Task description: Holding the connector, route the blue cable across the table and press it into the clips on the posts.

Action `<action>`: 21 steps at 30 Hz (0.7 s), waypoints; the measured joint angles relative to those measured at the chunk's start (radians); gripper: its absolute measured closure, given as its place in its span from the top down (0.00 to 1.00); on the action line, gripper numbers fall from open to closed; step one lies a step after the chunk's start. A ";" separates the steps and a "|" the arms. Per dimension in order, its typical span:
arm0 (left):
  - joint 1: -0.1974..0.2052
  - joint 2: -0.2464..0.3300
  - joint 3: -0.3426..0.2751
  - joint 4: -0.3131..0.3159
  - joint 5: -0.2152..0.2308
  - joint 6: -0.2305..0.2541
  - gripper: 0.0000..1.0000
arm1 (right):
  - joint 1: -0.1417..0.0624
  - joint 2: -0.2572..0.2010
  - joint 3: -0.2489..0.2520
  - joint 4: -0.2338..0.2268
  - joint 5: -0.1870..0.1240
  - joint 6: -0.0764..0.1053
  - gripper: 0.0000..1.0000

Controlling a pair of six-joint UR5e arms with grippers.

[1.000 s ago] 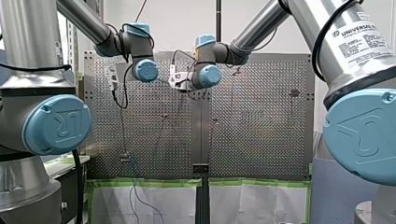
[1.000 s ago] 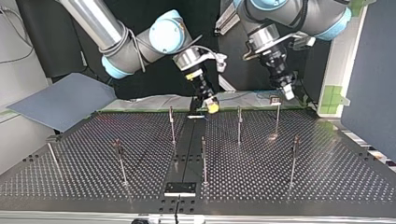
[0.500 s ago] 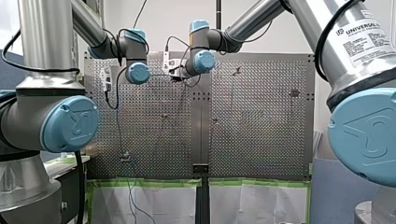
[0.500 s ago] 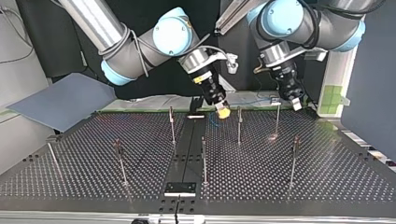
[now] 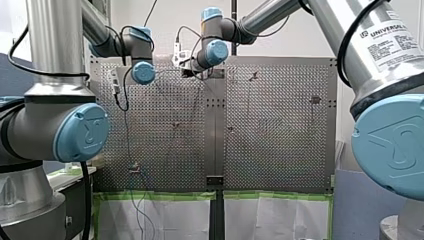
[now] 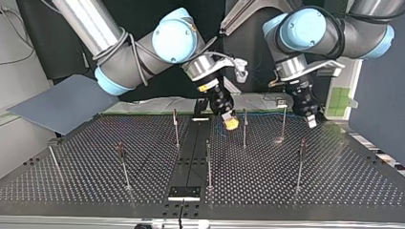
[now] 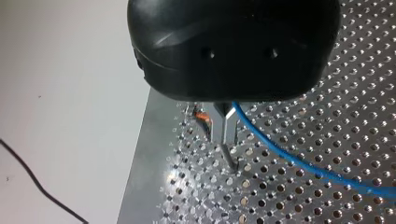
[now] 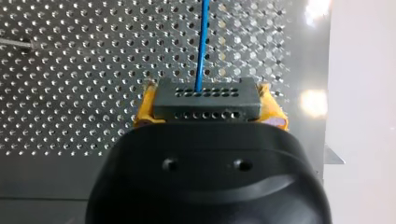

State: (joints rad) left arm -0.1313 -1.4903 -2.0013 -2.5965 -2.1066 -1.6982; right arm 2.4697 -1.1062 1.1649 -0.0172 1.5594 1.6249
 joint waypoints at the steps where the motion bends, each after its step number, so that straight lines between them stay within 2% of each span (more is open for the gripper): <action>1: 0.008 0.001 0.001 -0.003 0.008 -0.007 0.00 | 0.000 0.002 -0.008 0.008 0.000 0.002 0.00; 8: 0.056 0.010 0.004 -0.007 0.057 -0.029 0.00 | 0.010 0.020 -0.067 0.065 -0.009 0.000 0.00; 15: 0.116 0.040 0.019 -0.018 0.117 -0.049 0.00 | 0.039 0.048 -0.135 0.087 -0.014 -0.037 0.00; 21: 0.157 0.034 0.039 -0.051 0.172 -0.076 0.00 | 0.056 0.083 -0.187 0.088 -0.008 -0.047 0.00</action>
State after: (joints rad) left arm 0.0259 -1.4565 -1.9627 -2.6478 -1.9347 -1.7744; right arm 2.5257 -1.0234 0.9778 0.0704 1.5519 1.5778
